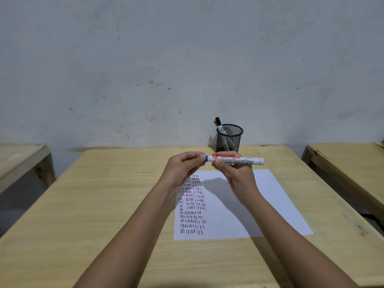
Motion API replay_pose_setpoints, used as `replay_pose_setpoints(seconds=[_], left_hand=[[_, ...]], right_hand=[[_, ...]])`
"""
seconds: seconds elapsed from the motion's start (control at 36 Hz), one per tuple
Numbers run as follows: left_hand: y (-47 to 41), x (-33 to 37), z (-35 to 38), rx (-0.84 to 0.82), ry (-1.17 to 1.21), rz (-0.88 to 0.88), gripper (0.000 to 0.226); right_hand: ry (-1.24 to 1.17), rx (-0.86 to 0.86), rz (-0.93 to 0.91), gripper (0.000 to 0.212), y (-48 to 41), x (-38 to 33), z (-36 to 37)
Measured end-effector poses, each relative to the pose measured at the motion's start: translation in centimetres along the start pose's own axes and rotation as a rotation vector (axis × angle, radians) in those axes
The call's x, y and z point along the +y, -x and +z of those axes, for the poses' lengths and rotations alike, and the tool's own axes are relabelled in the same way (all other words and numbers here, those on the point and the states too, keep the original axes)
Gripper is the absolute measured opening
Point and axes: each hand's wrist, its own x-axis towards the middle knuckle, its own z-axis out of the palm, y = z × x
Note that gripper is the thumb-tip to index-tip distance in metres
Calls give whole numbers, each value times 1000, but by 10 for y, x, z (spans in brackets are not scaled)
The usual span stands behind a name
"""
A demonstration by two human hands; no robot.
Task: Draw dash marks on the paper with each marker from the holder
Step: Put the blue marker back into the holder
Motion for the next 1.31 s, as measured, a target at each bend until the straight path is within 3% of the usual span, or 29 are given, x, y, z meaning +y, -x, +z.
replay_pose_setpoints(seconds=[0.17,0.33,0.61,0.72,0.78,0.94,1.17,1.31], left_hand=[[5,-1,-2,7,-14,30,8],[2,10,-13,88,50,81,16],[-10,31,8,84,-210,262,16],[-23,37,29,65,-344,335,21],[-110,32,49,42,-403,312,22],[-119,31,52,5,-466,351,6],[-162,-43,31,-4,-773,97,56],[-164,-60,30,-5,-821,65,80]], right_hand=[[-31,-57,32,13,5,-8,0],[-127,66,37,17,6,-20,-15],[618,-96,-6,23,-3,-40,-30],[707,-114,-5,26,-16,-47,-26],[740,-65,-6,26,-92,-30,-50],[806,-50,-50,19,-102,-35,-54],[769,230,-194,15,-153,-21,-86],[824,302,-221,17,-170,-19,-81]])
